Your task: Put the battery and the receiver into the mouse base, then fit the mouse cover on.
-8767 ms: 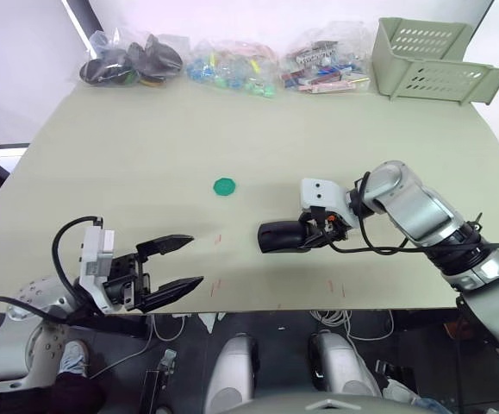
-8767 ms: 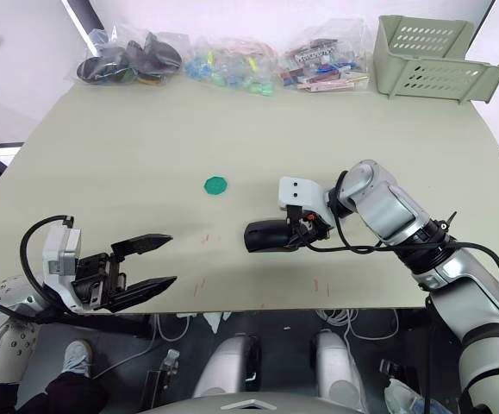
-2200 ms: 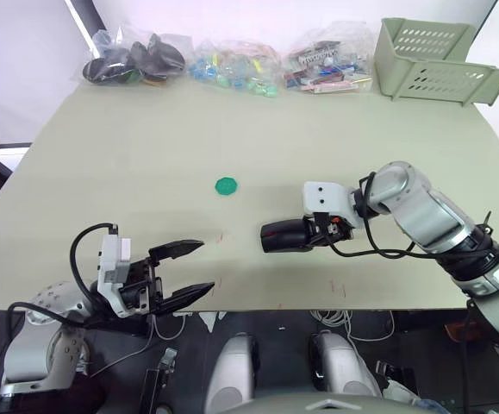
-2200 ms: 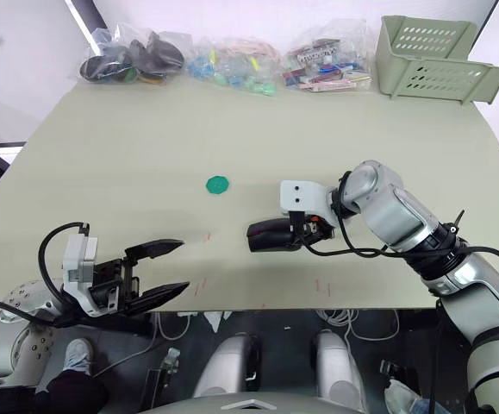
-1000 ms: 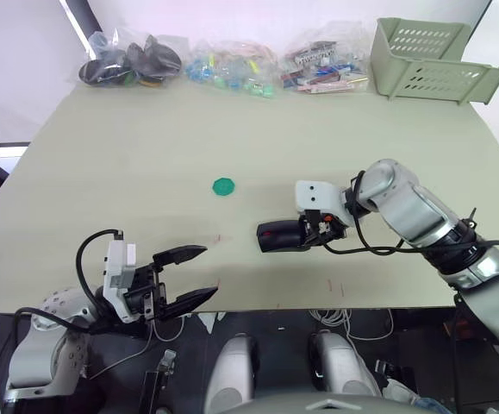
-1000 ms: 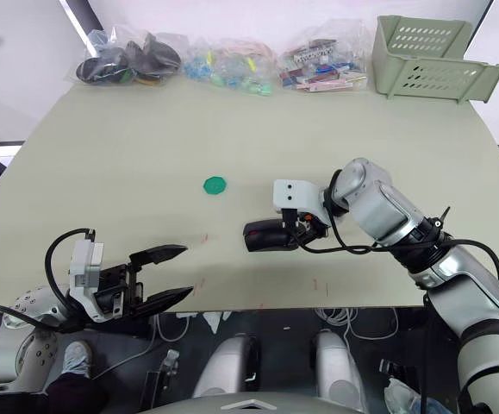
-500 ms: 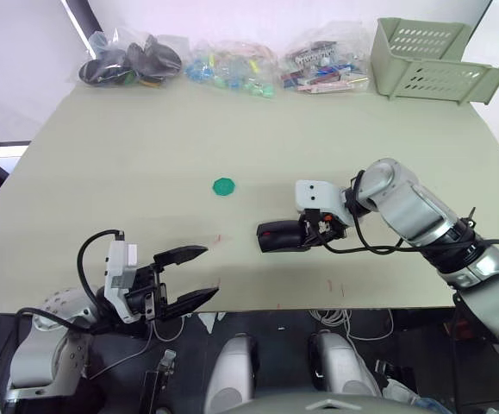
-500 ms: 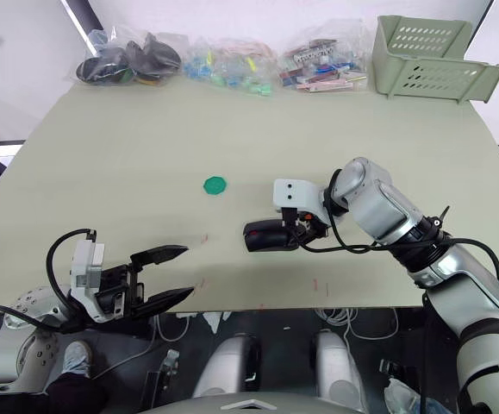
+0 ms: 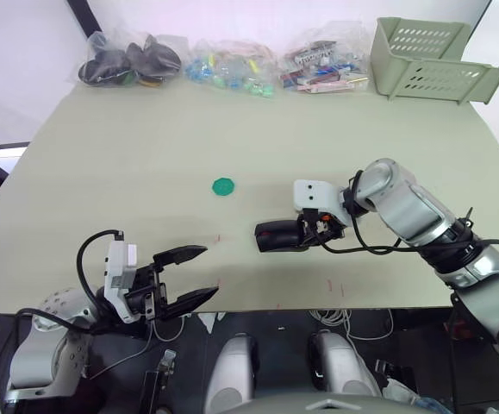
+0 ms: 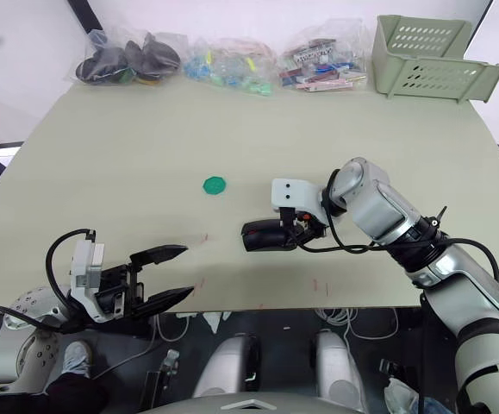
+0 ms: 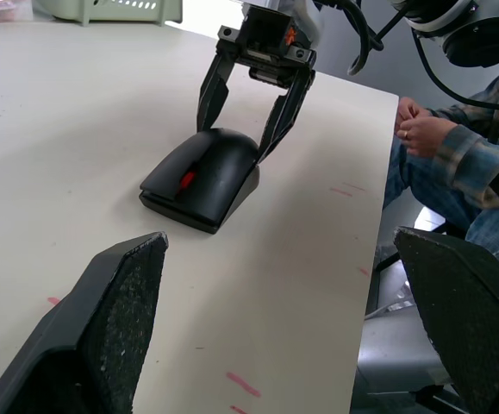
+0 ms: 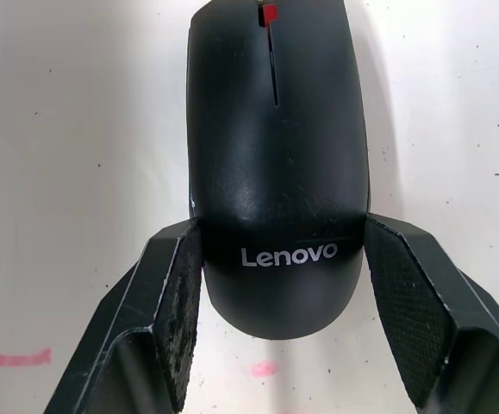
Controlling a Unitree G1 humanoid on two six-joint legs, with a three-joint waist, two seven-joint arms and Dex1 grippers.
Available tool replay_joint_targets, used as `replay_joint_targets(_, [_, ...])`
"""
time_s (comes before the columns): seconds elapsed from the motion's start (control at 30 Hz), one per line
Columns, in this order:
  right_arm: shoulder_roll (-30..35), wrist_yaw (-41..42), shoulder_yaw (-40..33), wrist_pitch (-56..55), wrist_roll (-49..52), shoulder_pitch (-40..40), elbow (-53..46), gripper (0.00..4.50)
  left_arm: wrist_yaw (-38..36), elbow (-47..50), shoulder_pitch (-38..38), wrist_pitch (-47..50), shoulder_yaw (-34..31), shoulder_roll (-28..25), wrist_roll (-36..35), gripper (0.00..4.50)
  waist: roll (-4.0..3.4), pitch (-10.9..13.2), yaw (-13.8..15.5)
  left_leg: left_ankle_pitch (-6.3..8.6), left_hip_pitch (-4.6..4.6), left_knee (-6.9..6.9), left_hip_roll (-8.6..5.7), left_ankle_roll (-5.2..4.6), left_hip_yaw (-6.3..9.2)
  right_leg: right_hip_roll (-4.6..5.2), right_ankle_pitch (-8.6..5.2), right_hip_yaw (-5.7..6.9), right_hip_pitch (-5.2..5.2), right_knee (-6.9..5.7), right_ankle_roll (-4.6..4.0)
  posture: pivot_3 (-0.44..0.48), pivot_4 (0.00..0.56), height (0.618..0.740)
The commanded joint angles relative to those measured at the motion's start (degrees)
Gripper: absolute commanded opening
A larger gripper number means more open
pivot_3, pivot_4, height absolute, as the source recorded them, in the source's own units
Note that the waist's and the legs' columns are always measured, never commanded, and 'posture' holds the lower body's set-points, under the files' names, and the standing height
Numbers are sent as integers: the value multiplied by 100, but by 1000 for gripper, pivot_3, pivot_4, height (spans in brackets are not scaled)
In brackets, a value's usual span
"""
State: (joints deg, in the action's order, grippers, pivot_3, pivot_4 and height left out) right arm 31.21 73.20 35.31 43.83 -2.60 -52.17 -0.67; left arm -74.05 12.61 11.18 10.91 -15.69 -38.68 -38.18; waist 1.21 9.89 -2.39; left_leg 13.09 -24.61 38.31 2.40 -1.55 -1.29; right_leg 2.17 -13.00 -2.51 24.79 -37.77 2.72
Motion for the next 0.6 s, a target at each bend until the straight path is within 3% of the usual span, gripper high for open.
replay_joint_targets(0.03, [-7,9,-133,31,76,-174,-151,2407,-38,113,-12,-80,-55,-39,-47,4500,0,0,1,0,-1,0,0,0,0,1,0,-1,0,1,0,0,150,740])
replay_joint_targets(0.6, [-32,-129,-134,18,102,-245,-109,2407,-35,95,-35,-81,-43,-32,-39,4500,-1,1,5,0,-4,0,0,0,0,1,0,-1,2,3,0,0,150,740])
